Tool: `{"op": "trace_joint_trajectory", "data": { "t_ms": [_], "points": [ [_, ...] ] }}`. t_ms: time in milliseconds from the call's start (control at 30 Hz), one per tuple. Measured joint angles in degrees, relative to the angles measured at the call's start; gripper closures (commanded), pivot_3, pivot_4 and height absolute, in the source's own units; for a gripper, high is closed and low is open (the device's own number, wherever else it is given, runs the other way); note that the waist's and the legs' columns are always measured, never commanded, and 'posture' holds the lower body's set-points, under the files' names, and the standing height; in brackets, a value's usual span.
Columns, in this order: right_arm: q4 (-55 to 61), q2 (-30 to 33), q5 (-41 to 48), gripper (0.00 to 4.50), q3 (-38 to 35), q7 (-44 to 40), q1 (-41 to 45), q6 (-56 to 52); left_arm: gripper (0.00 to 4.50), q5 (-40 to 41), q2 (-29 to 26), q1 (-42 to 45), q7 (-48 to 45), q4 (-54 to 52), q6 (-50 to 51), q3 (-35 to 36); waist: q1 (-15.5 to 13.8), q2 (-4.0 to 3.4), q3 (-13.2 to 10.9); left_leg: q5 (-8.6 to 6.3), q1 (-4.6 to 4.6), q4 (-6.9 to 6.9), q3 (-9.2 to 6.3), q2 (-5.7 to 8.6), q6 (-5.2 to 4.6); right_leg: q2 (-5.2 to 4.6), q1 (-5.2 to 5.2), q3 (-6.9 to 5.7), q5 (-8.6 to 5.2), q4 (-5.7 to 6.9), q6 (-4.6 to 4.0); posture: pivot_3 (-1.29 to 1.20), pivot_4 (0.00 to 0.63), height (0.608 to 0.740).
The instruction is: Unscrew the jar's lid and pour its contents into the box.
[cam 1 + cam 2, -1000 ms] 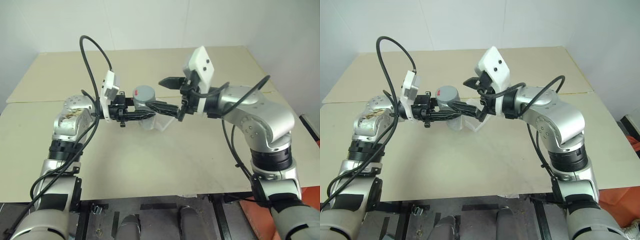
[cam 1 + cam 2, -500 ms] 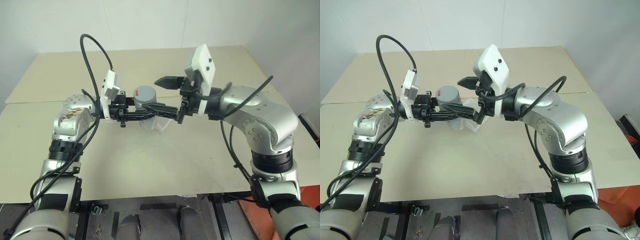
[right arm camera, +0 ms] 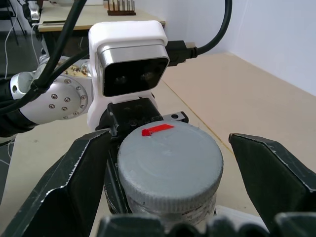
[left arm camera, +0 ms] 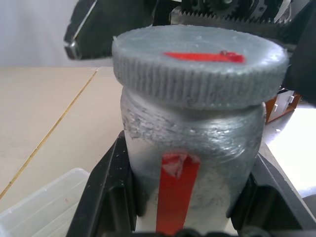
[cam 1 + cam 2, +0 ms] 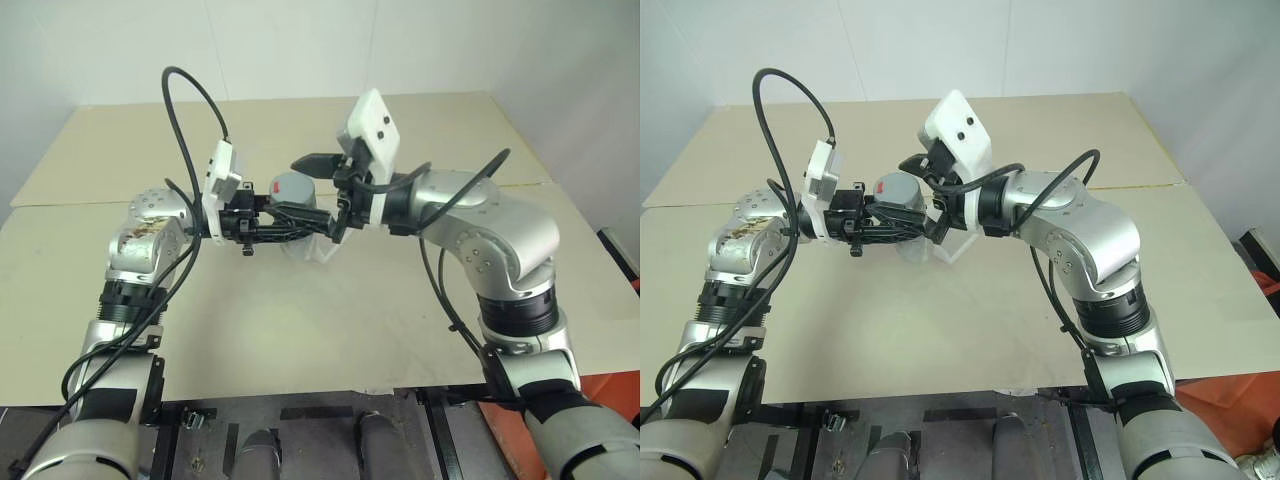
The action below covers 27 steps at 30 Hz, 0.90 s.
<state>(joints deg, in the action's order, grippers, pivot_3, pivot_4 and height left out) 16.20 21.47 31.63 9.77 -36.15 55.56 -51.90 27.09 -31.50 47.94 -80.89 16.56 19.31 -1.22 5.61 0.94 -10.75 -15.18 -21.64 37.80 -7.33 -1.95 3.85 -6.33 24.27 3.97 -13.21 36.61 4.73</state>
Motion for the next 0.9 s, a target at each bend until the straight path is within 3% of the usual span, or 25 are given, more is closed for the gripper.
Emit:
{"op": "trace_joint_trajectory", "data": {
  "t_ms": [200,300,433,900],
  "points": [
    [0.0,0.0,0.0,0.06,0.0,-0.1,0.1,0.0,2.59,0.0,0.0,-0.7,0.2,-0.1,0.5,0.0,0.0,0.0,0.0,0.0,0.0,0.0,-0.01,0.0,0.0,0.0,0.0,0.0,0.0,0.0,0.0,0.0,0.15,0.74],
    [0.0,0.0,0.0,0.61,0.0,-0.3,0.2,0.0,2.59,0.0,0.0,-0.7,0.2,-0.1,0.5,0.0,0.0,0.0,0.0,0.0,0.0,0.0,-0.01,0.0,0.0,0.0,0.0,0.0,0.0,0.0,0.0,0.0,0.15,0.74],
    [0.0,0.1,0.1,1.78,0.1,-0.9,0.2,0.0,2.59,0.0,0.0,-0.7,0.1,-0.1,0.5,0.0,0.0,0.0,0.0,0.0,0.0,0.0,-0.01,0.0,0.0,0.0,0.0,0.0,0.0,0.0,0.0,0.0,0.15,0.74],
    [-2.5,-1.2,3.6,1.79,-3.3,-0.4,2.7,-3.7,2.59,-0.4,-0.5,-0.8,0.1,-0.4,-0.5,-0.1,0.0,-0.01,0.0,0.0,0.0,0.0,0.0,0.0,0.0,0.0,0.01,0.0,0.0,0.01,0.0,0.0,0.15,0.74]
  ]
}}
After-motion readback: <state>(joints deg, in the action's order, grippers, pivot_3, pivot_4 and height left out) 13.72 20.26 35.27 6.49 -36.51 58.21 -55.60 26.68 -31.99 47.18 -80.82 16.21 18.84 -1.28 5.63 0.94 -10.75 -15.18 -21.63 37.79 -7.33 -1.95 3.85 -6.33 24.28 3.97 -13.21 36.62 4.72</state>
